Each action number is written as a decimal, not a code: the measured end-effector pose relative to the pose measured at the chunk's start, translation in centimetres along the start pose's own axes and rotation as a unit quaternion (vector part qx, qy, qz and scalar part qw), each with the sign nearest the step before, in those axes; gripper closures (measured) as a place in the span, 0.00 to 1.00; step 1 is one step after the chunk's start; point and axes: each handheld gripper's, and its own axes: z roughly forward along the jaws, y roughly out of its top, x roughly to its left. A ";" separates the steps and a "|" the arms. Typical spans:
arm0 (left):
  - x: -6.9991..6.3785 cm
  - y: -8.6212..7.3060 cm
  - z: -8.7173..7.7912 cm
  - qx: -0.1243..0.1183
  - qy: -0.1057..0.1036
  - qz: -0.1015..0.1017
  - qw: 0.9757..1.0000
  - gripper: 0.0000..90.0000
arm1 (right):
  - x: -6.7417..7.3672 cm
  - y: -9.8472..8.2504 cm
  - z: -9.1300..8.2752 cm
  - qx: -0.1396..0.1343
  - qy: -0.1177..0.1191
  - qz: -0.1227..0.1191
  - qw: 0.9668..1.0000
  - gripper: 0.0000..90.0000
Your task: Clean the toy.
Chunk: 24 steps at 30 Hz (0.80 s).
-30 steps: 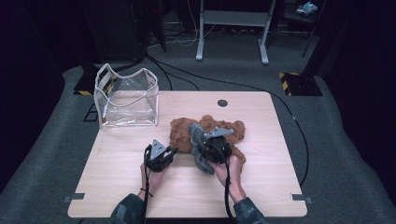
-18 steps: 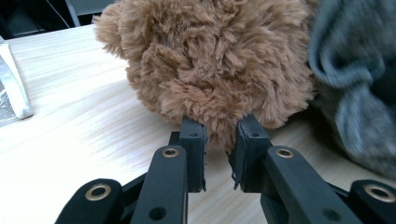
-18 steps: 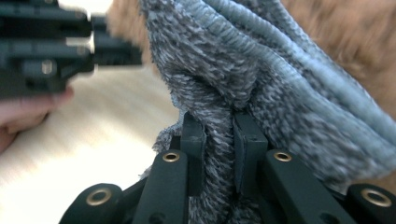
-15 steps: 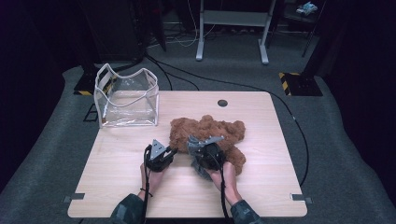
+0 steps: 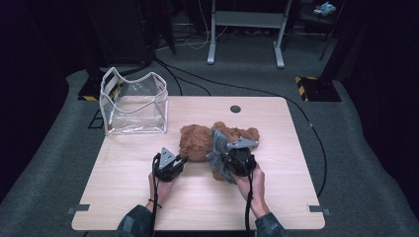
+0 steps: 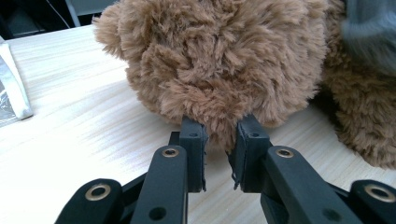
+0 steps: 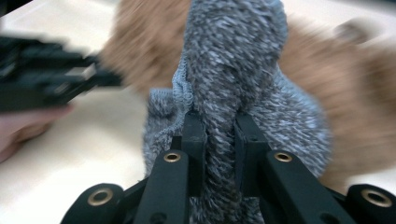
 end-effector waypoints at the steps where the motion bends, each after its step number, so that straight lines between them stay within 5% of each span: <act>1: 0.0 0.0 0.0 -0.001 0.001 0.001 1.000 0.85 | -0.5 0.4 -0.3 -0.006 -0.011 0.000 1.000 0.86; 4: 0.0 0.0 0.0 0.002 -0.002 -0.002 1.000 0.85 | -1.2 0.6 0.2 0.009 -0.040 -0.001 0.999 0.86; 8: -0.1 0.0 0.0 0.001 -0.002 -0.002 1.000 0.85 | -1.2 -1.3 2.4 0.054 -0.056 -0.002 0.997 0.87; 18: -0.1 0.0 0.1 0.004 0.001 0.004 1.000 0.85 | 0.7 -4.0 5.1 0.101 0.001 -0.007 0.995 0.87; 24: -0.1 0.0 0.0 0.003 -0.001 -0.001 1.000 0.85 | 0.9 -4.2 4.7 0.123 0.025 -0.018 0.992 0.86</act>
